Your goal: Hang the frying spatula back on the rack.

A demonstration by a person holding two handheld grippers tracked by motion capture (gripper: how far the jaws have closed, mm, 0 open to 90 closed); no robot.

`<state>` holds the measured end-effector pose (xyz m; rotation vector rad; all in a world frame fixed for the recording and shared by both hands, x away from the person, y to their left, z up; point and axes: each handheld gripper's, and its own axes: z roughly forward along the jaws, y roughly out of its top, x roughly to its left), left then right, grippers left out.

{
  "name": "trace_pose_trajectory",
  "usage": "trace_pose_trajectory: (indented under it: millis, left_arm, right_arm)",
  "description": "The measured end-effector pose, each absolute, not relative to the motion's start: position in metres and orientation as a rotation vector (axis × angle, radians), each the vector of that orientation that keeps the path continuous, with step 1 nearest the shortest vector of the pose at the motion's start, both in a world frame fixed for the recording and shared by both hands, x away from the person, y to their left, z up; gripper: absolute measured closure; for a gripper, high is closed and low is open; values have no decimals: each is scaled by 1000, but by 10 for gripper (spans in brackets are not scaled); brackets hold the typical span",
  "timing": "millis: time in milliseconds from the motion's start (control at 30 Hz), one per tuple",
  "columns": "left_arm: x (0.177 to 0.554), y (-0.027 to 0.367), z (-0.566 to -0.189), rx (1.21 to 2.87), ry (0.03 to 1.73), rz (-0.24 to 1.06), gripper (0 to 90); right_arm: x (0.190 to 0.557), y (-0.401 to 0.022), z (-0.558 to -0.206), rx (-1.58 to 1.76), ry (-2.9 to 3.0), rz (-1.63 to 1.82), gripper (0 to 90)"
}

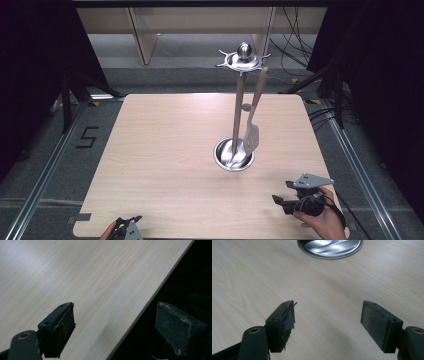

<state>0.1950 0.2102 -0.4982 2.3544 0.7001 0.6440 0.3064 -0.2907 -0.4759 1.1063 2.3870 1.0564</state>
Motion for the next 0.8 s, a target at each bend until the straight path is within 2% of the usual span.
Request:
trace_pose_trajectory:
  millis: [800]
  left_arm:
    - [195, 210, -498, 2357, 702, 653, 155]
  right_arm:
    - [289, -298, -484, 1104, 2391, 1024, 278]
